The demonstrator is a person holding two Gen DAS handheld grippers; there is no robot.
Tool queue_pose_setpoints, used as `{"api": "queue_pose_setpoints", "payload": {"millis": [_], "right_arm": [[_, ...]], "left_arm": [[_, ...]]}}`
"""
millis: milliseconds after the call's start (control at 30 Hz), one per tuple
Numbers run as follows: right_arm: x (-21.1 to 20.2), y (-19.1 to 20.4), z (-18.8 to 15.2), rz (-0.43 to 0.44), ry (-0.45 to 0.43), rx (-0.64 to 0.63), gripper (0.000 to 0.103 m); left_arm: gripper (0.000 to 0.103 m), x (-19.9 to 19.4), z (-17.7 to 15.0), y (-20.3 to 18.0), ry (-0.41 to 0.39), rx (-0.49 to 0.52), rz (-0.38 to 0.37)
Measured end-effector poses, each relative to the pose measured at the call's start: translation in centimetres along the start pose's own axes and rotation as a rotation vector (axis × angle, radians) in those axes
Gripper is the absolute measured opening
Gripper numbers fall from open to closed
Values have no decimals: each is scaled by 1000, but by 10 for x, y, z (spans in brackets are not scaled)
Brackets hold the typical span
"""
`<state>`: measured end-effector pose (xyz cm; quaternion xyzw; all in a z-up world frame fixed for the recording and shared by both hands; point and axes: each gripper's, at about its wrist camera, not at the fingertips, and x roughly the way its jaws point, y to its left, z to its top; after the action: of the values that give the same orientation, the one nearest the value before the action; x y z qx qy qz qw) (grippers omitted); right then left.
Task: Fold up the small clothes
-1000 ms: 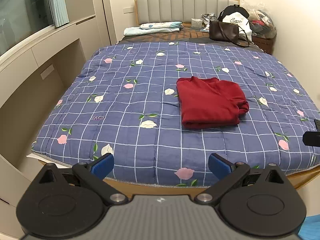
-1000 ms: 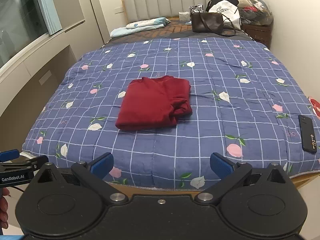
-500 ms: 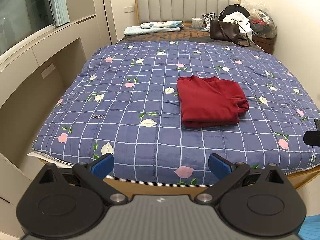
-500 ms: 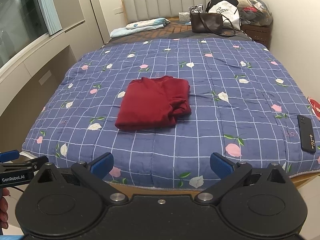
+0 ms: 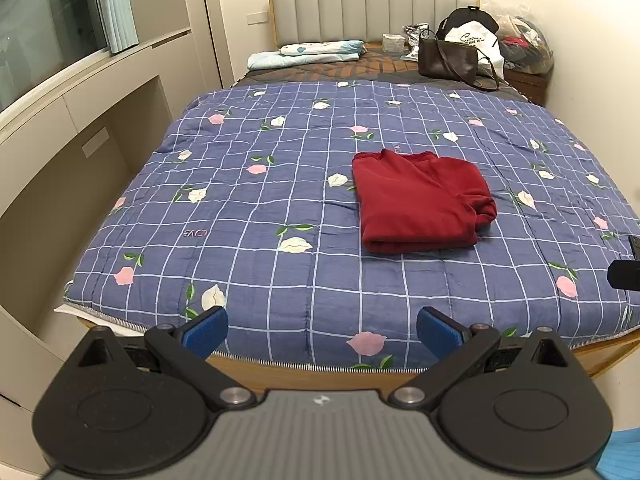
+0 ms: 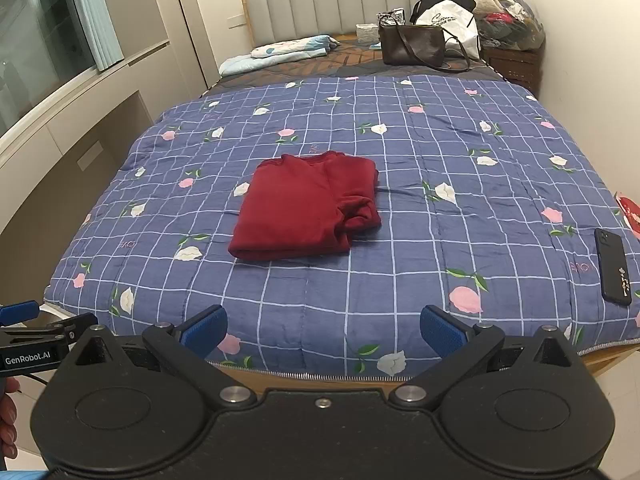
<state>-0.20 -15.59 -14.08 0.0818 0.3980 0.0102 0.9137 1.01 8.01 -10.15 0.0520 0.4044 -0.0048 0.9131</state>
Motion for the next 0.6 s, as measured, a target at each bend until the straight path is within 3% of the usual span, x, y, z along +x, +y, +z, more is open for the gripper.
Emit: {"api": "queue_pose_setpoints", "payload": {"millis": [600], "right_arm": [[3, 0, 2, 4, 3, -5, 102]], "left_arm": [[102, 5, 2, 2, 14, -5, 24]]}}
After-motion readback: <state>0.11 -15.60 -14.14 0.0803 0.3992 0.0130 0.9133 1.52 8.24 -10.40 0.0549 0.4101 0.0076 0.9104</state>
